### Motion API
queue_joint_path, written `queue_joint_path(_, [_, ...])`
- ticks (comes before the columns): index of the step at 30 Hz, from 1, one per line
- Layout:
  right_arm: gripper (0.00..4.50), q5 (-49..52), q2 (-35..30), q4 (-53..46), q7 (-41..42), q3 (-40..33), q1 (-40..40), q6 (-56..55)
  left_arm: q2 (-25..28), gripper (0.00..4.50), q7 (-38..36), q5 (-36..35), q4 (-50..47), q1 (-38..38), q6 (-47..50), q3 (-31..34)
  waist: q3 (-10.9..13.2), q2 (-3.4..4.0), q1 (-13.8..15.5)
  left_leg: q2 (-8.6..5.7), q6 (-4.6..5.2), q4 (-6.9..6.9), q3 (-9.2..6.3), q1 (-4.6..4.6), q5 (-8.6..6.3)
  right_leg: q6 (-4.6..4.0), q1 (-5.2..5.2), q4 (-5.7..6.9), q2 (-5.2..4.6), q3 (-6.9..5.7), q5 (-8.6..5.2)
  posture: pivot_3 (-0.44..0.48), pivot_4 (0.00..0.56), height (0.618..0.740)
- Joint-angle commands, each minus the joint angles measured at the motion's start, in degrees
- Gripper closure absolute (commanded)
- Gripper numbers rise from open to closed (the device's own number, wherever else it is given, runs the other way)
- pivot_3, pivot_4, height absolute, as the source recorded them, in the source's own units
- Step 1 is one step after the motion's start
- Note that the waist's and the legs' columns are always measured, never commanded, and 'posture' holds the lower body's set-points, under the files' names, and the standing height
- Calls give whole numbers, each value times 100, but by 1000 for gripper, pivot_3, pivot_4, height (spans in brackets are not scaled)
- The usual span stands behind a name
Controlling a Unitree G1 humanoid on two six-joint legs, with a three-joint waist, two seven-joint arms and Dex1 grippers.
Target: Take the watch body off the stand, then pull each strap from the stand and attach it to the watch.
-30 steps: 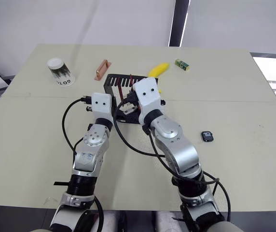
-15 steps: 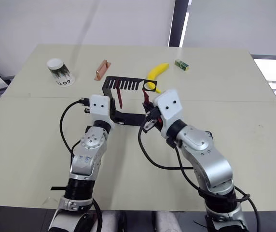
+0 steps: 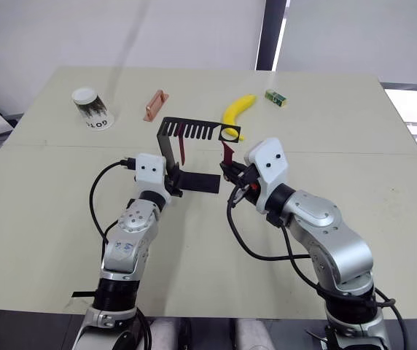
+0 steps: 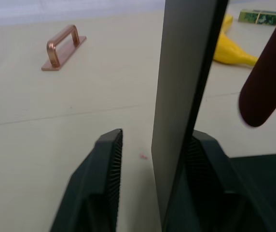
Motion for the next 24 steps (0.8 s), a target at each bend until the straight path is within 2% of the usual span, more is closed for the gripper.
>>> queue_joint_path(1, [4500, 296, -158, -145, 274, -246, -48, -73, 121, 707, -231, -166, -721, 135, 203, 96, 0, 0, -9, 0, 0, -1, 1, 0, 0, 0, 0, 1, 0, 1, 0, 0, 150, 740])
queue_joint_path(3, [4500, 465, -321, -111, 473, -355, -44, -69, 302, 119, -534, -401, -1100, 323, 446, 248, 0, 0, -6, 1, 0, -3, 0, 0, 0, 0, 0, 0, 1, 0, 0, 0, 150, 740])
queue_joint_path(10, [4500, 1073, -890, 227, 1370, -697, 135, -218, 1618, 119, -2543, -2165, -2687, 1504, 1088, 1144, 1, 2, -35, 3, 0, -6, -3, 2, 0, -1, 2, -3, 1, -1, 0, 0, 150, 740])
queue_joint_path(12, [4500, 1363, -1012, 400, 1672, -771, 99, -135, 2126, 119, -3360, -3065, -2725, 1757, 1346, 1719, 2, 3, -37, 2, 0, -6, -3, 2, 0, -2, 5, -8, 1, -1, -1, 0, 150, 740])
queue_joint_path(16, [4500, 2151, -1144, 825, 2065, -938, -203, 339, 3118, 119, -4650, -4870, -2558, 1830, 2154, 2398, 4, 5, -38, 0, 0, -5, -8, 6, 0, -5, 10, -8, -2, -4, -2, 0, 150, 740])
queue_joint_path(19, [4500, 2662, -1175, 1219, 2230, -980, -573, 751, 3508, 119, -4871, -5948, -2343, 1418, 2701, 2585, 4, 5, -32, -1, 3, -6, -13, 6, -1, -6, 13, -15, -5, -6, -3, 0, 150, 740])
queue_joint_path(22, [4500, 3118, -1121, 1573, 2439, -895, -916, 1144, 3292, 119, -4438, -6676, -1975, 672, 2860, 2515, 5, 4, -7, -4, 8, -3, -20, 3, -3, -5, 16, -18, -8, -10, -3, 0, 150, 740])
queue_joint_path(24, [4500, 3258, -1046, 1741, 2511, -797, -1101, 1258, 3126, 119, -4232, -6768, -1779, 241, 2841, 2289, 5, 4, -13, -3, 11, -1, -22, 0, -5, -5, 16, -20, -7, -14, -2, 0, 150, 740])
